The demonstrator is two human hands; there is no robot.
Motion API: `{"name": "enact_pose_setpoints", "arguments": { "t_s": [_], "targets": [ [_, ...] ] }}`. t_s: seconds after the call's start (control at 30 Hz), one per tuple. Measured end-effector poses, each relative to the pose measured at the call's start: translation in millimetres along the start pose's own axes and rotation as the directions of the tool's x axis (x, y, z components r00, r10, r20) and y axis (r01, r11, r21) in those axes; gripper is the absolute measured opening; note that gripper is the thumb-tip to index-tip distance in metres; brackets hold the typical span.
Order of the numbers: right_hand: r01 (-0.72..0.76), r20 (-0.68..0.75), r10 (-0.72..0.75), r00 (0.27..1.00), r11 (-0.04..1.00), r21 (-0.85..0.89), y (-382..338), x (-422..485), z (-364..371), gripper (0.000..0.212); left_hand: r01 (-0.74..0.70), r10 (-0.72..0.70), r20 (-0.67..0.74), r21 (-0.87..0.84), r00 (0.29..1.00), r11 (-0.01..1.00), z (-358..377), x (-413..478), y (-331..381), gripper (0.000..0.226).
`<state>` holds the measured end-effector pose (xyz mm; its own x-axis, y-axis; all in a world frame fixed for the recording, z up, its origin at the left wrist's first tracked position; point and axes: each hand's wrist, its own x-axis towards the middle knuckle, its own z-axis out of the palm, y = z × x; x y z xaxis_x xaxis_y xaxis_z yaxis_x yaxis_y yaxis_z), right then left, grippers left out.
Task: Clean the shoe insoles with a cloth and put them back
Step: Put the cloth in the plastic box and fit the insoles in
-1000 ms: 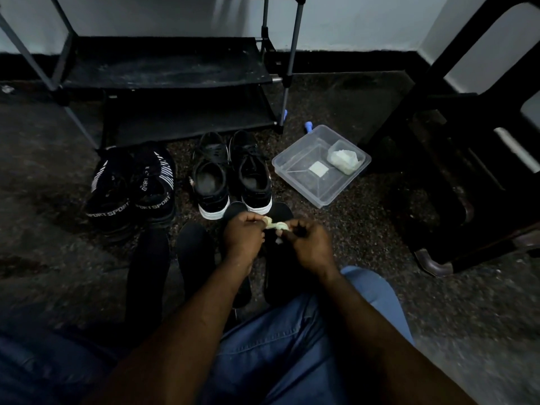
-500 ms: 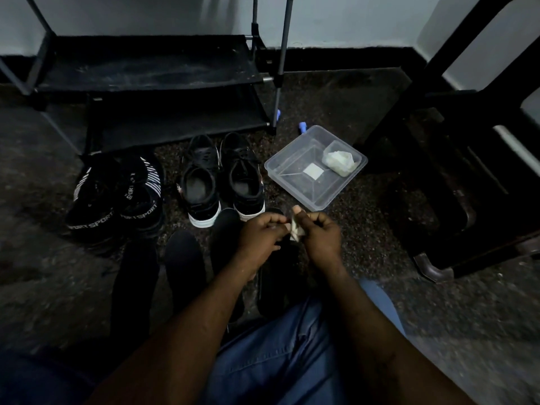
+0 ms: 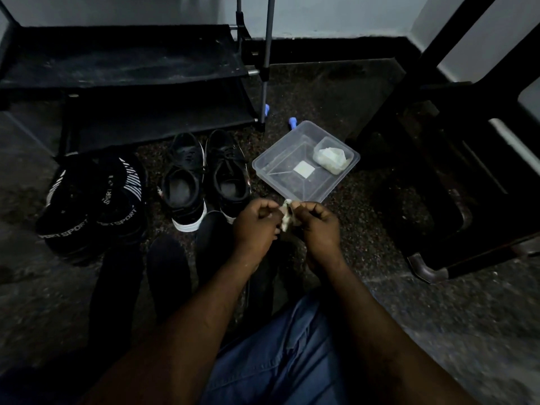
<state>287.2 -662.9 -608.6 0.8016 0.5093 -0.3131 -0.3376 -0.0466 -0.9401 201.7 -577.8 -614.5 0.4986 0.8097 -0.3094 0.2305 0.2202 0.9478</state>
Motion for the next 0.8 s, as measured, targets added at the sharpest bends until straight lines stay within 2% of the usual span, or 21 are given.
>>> {"name": "enact_pose_setpoints", "arguments": {
  "t_s": [0.07, 0.17, 0.27, 0.37, 0.47, 0.63, 0.8],
  "targets": [
    [-0.032, 0.037, 0.031, 0.999, 0.999, 0.038, -1, 0, -1, 0.019, -0.021, 0.020, 0.026, 0.028, 0.999, 0.999, 3, 1, -3, 0.005],
    [-0.073, 0.082, 0.064, 0.995, 0.991, 0.109, -3, -6, -1, 0.033, -0.011, 0.011, 0.017, 0.044, 1.000, 0.999, 3, 6, -6, 0.012],
    [-0.101, 0.114, 0.087, 0.990, 0.987, 0.123, -7, -8, 0, 0.028, -0.010, 0.010, -0.009, 0.000, 1.000, 1.000, 5, 8, -2, 0.004],
    [-0.135, 0.142, 0.117, 0.983, 0.983, 0.123, -8, -7, 3, 0.020, 0.001, -0.003, -0.086, -0.018, 0.996, 1.000, 8, 14, -2, 0.019],
    [-0.082, 0.078, 0.078, 0.994, 0.995, 0.054, -11, 3, 3, 0.012, -0.017, 0.019, -0.073, 0.028, 0.997, 0.999, 15, 21, 5, 0.026],
    [0.006, -0.081, -0.008, 0.997, 1.000, -0.030, -20, 46, -6, 0.023, -0.093, 0.082, 0.110, 0.094, 0.991, 0.991, 36, 35, 32, 0.034],
    [0.057, -0.149, -0.073, 0.986, 0.993, -0.105, -40, 90, -17, 0.012, -0.082, 0.060, 0.205, 0.097, 0.977, 0.992, 58, 60, 53, 0.040]
  ]
}}
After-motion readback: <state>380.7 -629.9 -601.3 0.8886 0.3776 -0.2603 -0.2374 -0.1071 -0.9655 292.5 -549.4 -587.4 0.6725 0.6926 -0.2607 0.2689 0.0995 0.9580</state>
